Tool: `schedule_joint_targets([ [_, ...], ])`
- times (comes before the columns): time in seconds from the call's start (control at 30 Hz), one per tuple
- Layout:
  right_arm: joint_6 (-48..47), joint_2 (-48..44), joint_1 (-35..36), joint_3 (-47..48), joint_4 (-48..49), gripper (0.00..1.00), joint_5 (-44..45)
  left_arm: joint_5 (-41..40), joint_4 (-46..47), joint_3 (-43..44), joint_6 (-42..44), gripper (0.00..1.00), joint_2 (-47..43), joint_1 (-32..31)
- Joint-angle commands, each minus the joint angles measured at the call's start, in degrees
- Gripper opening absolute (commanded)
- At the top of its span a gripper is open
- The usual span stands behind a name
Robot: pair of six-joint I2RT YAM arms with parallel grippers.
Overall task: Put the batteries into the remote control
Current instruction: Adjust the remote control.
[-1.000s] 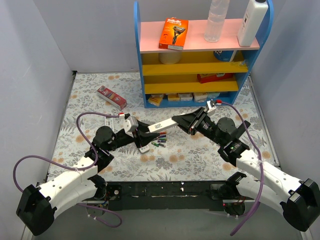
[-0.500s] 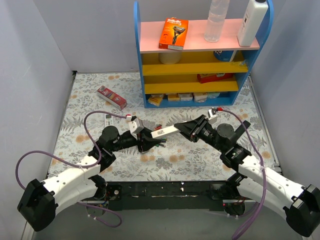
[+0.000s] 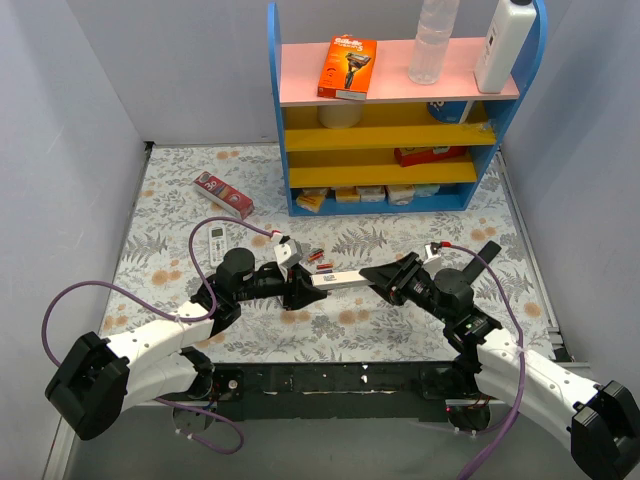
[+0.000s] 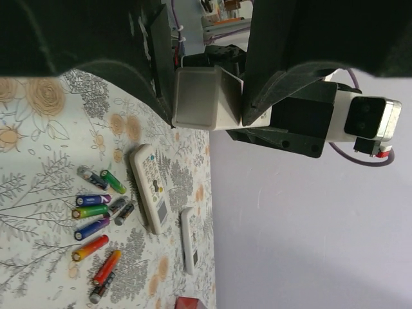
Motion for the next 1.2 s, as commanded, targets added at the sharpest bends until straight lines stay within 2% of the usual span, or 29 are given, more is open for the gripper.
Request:
schedule_joint_targets([
  [0.0,-2.7,-1.4,-2.4,-3.8,-1.1,0.49,4.8,-2.5,2.2,0.8,-0.3,0.0,-0.2,1.4],
  [0.07,-2.9,-2.2,-3.1,-4.4,-1.2,0.49,4.7,-2.5,1.6,0.8,-0.2,0.0,0.5,1.4],
  [0.17,-3.0,-2.9,-3.9,-5.2,-1.8,0.43,4.4,-2.7,0.3,1.0,0.1,0.0,1.0,1.4],
  [0.27,-3.7,-3.1,-4.4,-5.4,-2.4,0.35,4.0,-2.7,-1.0,1.0,0.7,0.0,1.6,1.4],
  [0.4,-4.6,-3.2,-4.6,-4.9,-3.0,0.2,3.5,-2.8,-2.1,1.3,1.3,0.0,2.3,1.4],
  [0.5,-5.5,-3.2,-4.8,-4.0,-4.5,0.18,3.4,-3.3,-3.5,1.8,2.2,0.0,2.7,1.4],
  [0.57,-6.5,-3.4,-5.2,-3.0,-6.6,0.18,3.7,-4.0,-4.9,2.3,2.5,0.0,3.0,1.4],
  [0.8,-11.0,-2.7,-5.6,0.3,-10.6,0.31,3.4,-3.9,-6.6,3.2,3.3,0.0,3.2,1.4],
  [1.03,-14.7,0.0,-5.6,4.0,-13.9,0.39,2.0,-3.8,-7.3,4.1,3.5,0.0,3.5,1.4],
  [1.17,-16.1,0.8,-5.6,6.0,-17.0,0.4,2.3,-4.6,-7.8,4.4,3.6,0.0,3.3,1.4],
])
